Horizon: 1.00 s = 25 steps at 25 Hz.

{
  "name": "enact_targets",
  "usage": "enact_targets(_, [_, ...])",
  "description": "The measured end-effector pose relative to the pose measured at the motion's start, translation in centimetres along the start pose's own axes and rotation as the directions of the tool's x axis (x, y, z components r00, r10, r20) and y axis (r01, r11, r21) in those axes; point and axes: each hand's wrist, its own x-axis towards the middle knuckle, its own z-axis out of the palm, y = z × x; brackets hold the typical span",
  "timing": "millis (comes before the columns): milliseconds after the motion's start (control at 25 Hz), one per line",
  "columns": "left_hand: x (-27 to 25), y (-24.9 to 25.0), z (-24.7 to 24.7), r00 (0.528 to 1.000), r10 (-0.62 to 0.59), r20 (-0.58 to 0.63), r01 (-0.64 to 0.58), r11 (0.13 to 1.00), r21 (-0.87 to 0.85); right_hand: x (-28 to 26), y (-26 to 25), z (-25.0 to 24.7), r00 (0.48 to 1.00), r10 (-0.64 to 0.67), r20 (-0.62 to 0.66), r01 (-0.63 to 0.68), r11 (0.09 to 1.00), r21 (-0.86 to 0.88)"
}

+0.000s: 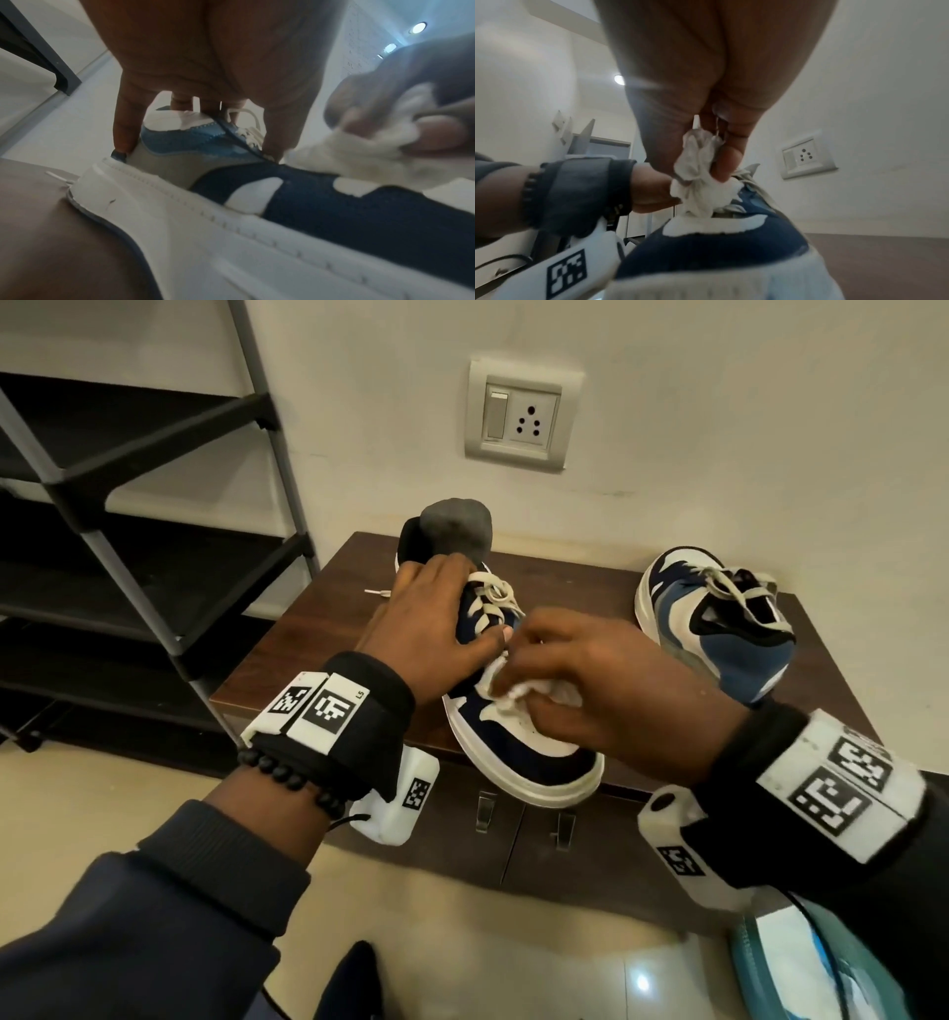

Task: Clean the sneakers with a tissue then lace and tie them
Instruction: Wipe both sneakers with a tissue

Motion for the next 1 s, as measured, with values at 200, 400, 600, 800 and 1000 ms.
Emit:
enact_targets(200, [0.1, 0.1, 0.0, 1.000, 0.001, 0.013, -0.001, 1.000, 0.014, -0.9, -0.2, 0.2, 0.989, -0.033, 0.145, 0.037, 0.999, -0.026])
enact_targets(400, [0.1, 0.1, -0.3, 1.000, 0.010, 0.017, -0.009, 0.999, -0.037, 1.0, -0.8, 0.8, 0.997, -0.061, -0.040, 0.059, 0.996, -0.067])
enact_targets(600, [0.2, -0.2, -0.2, 1.000, 0.025, 0.014, -0.025, 1.000, -0.019, -0.5, -0.2, 0.1, 0.987, -0.095, 0.129, 0.113, 0.984, -0.139])
enact_targets(800, [0.4, 0.0, 0.0, 1.000, 0.022, 0.001, -0.022, 1.000, -0.001, -0.8, -0.1, 1.0, 0.990, 0.094, -0.109, -0.094, 0.996, 0.000])
enact_targets(1000, [0.2, 0.3, 0.0, 1.000, 0.013, 0.005, -0.013, 1.000, -0.010, -2.9, 0.4, 0.1, 0.989, 0.134, -0.069, -0.130, 0.990, 0.061])
